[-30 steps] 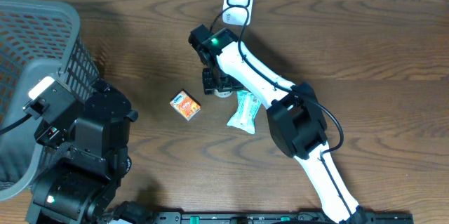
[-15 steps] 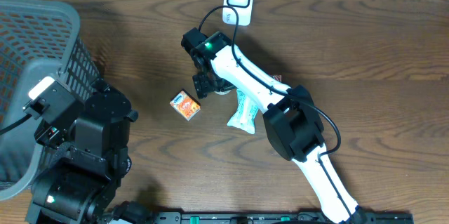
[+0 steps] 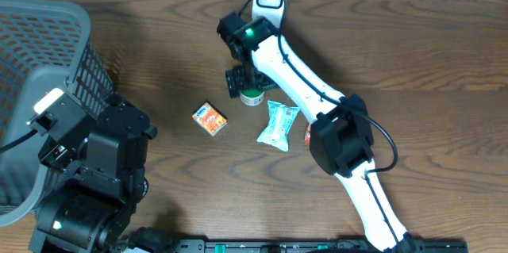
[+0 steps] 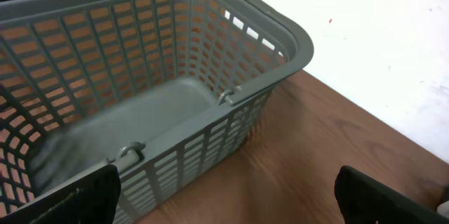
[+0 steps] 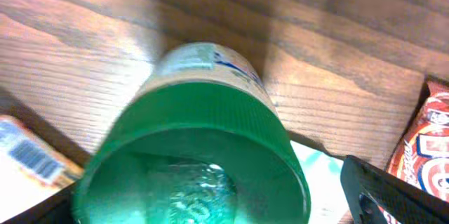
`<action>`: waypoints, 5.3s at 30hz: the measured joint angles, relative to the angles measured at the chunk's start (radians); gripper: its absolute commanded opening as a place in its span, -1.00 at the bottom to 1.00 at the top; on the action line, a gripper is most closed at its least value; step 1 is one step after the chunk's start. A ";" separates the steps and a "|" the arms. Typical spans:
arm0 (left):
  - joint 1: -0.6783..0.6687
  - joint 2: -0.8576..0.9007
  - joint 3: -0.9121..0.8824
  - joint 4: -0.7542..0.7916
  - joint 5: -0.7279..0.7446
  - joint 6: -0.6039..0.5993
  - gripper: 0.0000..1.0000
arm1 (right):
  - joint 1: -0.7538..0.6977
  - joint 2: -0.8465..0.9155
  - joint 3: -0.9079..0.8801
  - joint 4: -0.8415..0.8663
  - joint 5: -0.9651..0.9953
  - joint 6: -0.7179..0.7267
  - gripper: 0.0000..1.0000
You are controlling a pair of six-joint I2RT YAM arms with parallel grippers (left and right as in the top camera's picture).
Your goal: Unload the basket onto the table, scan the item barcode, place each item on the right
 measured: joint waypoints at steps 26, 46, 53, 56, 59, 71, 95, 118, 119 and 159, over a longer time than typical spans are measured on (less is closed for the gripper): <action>0.000 0.000 0.000 -0.002 0.000 0.000 0.96 | -0.002 0.077 0.000 0.055 -0.037 -0.012 0.81; 0.000 0.000 0.000 -0.002 0.000 0.000 0.96 | -0.003 0.093 0.001 0.073 -0.040 -0.023 0.38; 0.000 0.000 0.000 -0.002 0.000 0.000 0.96 | -0.003 0.093 0.001 0.072 -0.039 -0.055 0.77; 0.000 0.000 0.000 -0.002 0.000 0.000 0.96 | -0.003 0.093 0.001 0.072 -0.039 -0.084 0.83; 0.000 0.000 0.000 -0.002 0.000 0.000 0.96 | -0.003 0.093 0.001 0.070 -0.039 -0.111 0.86; 0.000 0.000 0.000 -0.002 0.000 0.000 0.96 | -0.005 0.093 0.001 0.068 -0.040 -0.186 0.64; 0.000 0.000 0.000 -0.002 0.000 0.000 0.96 | -0.004 0.093 -0.004 0.058 -0.050 -0.201 0.21; 0.000 0.000 0.000 -0.002 0.000 0.000 0.96 | -0.304 0.114 -0.001 -0.210 -0.835 -0.151 0.22; 0.000 0.000 0.000 -0.002 0.000 0.000 0.96 | -0.319 0.114 -0.001 -0.227 -0.862 -0.152 0.22; 0.000 0.000 0.000 -0.002 0.000 0.000 0.96 | -0.262 0.113 -0.001 -0.307 -1.057 -0.217 0.13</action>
